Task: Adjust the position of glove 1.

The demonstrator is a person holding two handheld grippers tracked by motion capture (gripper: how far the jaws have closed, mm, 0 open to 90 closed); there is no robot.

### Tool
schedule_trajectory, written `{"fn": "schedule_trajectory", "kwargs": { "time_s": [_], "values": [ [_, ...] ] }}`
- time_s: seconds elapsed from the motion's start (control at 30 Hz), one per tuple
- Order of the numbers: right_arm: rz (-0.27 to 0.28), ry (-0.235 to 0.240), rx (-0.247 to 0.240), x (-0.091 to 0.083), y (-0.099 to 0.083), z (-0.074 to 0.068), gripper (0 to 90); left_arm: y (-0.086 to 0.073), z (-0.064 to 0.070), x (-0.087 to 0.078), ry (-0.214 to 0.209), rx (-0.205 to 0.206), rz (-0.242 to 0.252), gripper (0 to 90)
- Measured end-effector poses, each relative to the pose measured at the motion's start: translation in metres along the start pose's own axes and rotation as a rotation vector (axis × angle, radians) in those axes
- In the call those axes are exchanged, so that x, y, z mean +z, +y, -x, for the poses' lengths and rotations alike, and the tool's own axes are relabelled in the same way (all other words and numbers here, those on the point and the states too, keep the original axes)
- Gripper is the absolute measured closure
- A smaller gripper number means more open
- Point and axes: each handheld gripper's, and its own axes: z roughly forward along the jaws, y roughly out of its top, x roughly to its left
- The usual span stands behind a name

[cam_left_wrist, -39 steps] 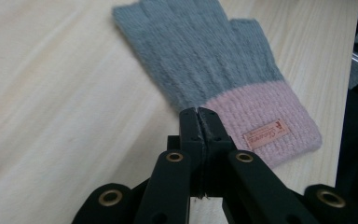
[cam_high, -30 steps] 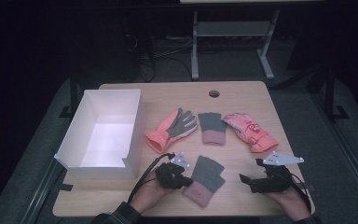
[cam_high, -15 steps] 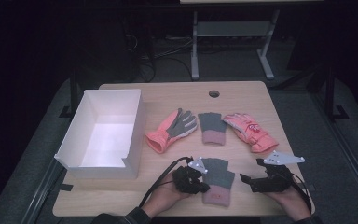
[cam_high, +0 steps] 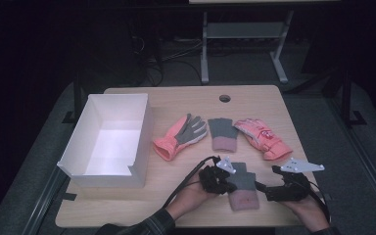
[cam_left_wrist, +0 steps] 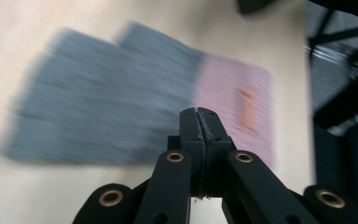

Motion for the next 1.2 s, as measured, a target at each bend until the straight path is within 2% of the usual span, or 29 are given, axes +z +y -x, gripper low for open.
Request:
{"fn": "schedule_trajectory", "kwargs": {
  "time_s": [0.07,0.17,0.23,0.3,0.33,0.37,0.43,0.47,0.67,0.8,0.97,1.1,1.2],
  "values": [
    [-0.003,-0.001,0.000,0.000,0.000,0.001,10.0,0.007,-0.011,0.001,0.021,0.000,0.020,89.5],
    [0.001,-0.001,0.001,0.000,0.000,0.000,10.0,0.013,-0.023,0.011,0.046,0.004,0.005,89.5],
    [-0.001,-0.003,-0.001,0.000,0.000,0.001,10.0,0.012,-0.025,0.014,0.059,0.006,-0.005,89.6],
    [-0.004,-0.002,0.007,0.000,-0.001,0.002,10.0,0.006,-0.030,0.019,0.070,-0.003,-0.037,89.7],
    [-0.003,-0.002,0.002,0.000,-0.001,0.003,10.0,0.004,-0.031,0.018,0.066,-0.012,-0.029,89.7],
    [-0.003,-0.001,0.005,0.000,-0.001,0.003,10.0,0.002,-0.032,0.016,0.070,-0.023,-0.033,89.8],
    [0.000,-0.001,0.006,-0.001,-0.001,0.003,10.0,-0.002,-0.033,0.009,0.094,-0.018,-0.047,89.7],
    [-0.001,-0.001,0.007,-0.001,-0.001,0.003,10.0,-0.005,-0.033,0.005,0.105,-0.033,-0.053,89.7],
    [-0.004,-0.002,0.001,0.000,-0.001,0.002,10.0,-0.026,-0.044,-0.022,0.155,-0.065,-0.081,89.8],
    [-0.010,-0.004,0.000,0.001,-0.001,0.001,10.0,-0.036,-0.050,-0.033,0.177,-0.091,-0.074,89.7],
    [-0.013,-0.004,0.001,0.002,-0.001,0.001,10.0,-0.041,-0.054,-0.040,0.183,-0.099,-0.069,89.7],
    [-0.013,-0.003,0.007,0.002,-0.001,0.001,10.0,-0.040,-0.048,-0.042,0.170,-0.110,-0.037,89.7],
    [-0.010,-0.004,0.007,0.001,-0.001,0.001,10.0,-0.041,-0.042,-0.041,0.153,-0.087,-0.052,89.7]
  ]
}}
